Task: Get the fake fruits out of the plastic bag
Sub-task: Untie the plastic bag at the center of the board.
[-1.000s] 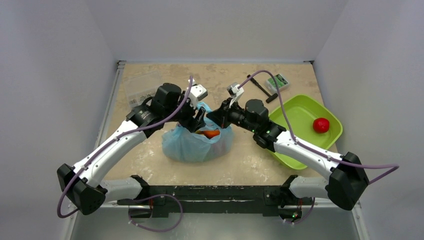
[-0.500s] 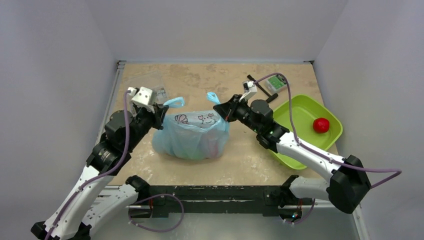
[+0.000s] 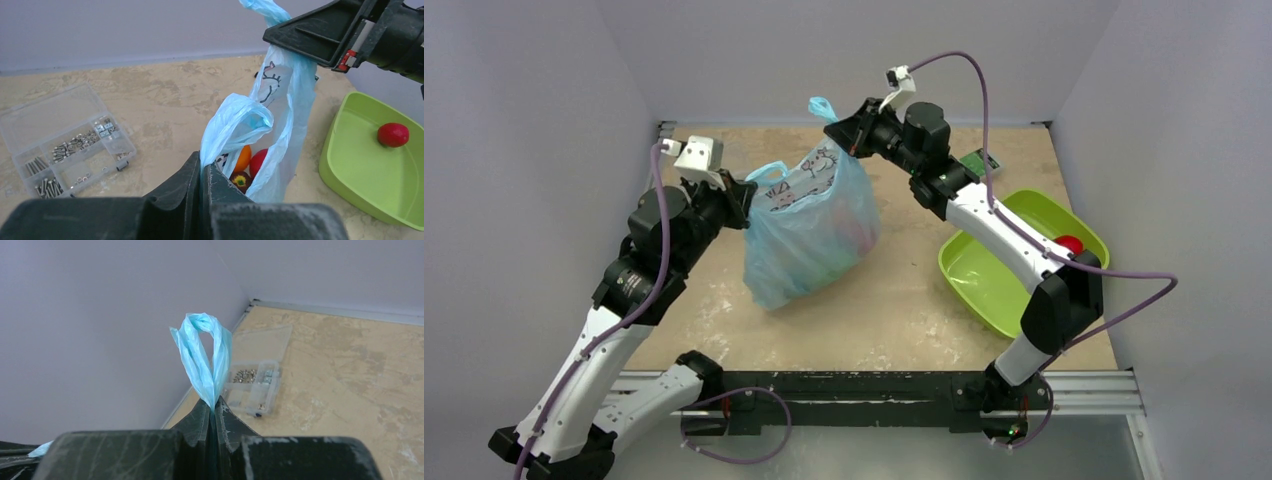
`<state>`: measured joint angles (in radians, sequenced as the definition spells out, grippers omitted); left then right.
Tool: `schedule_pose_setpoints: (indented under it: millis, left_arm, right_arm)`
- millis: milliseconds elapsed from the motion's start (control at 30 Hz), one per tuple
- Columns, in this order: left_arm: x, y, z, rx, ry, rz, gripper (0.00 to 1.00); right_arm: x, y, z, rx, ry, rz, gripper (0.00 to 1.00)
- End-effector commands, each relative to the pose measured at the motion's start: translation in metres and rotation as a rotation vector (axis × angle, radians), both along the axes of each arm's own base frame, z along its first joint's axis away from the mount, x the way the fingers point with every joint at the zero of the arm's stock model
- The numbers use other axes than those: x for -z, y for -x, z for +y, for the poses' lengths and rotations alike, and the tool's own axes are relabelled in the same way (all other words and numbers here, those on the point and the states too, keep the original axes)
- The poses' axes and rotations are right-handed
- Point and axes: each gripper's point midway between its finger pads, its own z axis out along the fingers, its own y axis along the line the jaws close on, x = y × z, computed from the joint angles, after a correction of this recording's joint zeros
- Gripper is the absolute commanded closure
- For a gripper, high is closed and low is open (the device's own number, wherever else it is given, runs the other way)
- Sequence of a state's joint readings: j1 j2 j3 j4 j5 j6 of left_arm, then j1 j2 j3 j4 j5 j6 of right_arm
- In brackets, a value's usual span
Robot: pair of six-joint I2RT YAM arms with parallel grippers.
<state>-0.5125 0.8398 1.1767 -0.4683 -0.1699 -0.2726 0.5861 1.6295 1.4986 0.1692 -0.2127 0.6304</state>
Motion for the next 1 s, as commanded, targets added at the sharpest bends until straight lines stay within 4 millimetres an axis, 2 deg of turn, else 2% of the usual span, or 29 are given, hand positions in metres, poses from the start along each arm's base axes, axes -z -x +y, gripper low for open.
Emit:
schedule_pose_setpoints:
  millis: [0, 67, 133, 267, 333, 467, 567, 667, 767, 867, 967]
  left_arm:
    - [0.002, 0.000, -0.015, 0.088, 0.014, -0.065, 1.00]
    - [0.025, -0.004, -0.026, 0.140, -0.017, -0.042, 1.00]
    - [0.044, -0.005, -0.036, 0.192, -0.042, 0.008, 1.00]
    - [0.046, 0.000, -0.050, 0.254, -0.047, 0.033, 1.00]
    - [0.046, 0.004, -0.054, 0.278, -0.037, 0.019, 1.00]
    - [0.045, 0.008, -0.055, 0.284, -0.049, 0.007, 1.00]
    - [0.044, 0.012, -0.059, 0.309, -0.045, 0.006, 1.00]
    - [0.043, 0.014, -0.060, 0.317, -0.040, 0.006, 1.00]
    - [0.043, 0.016, -0.061, 0.328, -0.045, 0.002, 1.00]
    - [0.045, 0.017, -0.063, 0.342, -0.060, -0.003, 1.00]
    - [0.046, 0.018, -0.063, 0.351, -0.077, -0.009, 1.00]
  right_arm:
    - [0.014, 0.005, -0.012, 0.022, 0.081, 0.011, 0.97]
    - [0.039, 0.004, -0.027, 0.099, 0.122, 0.056, 0.82]
    - [0.073, 0.005, -0.042, 0.160, 0.182, 0.117, 0.58]
    - [0.133, 0.015, -0.074, 0.252, 0.375, 0.252, 0.31]
    - [0.137, 0.026, -0.086, 0.276, 0.390, 0.267, 0.21]
    - [0.124, 0.056, -0.090, 0.273, 0.269, 0.296, 0.08]
    - [0.119, 0.076, -0.072, 0.233, 0.129, 0.367, 0.05]
    - [0.117, 0.093, -0.042, 0.190, 0.010, 0.456, 0.04]
    - [0.112, 0.103, -0.011, 0.157, -0.064, 0.458, 0.02]
    - [0.124, 0.105, 0.017, 0.102, -0.055, 0.506, 0.03]
    - [0.142, 0.110, 0.031, 0.091, -0.053, 0.545, 0.09]
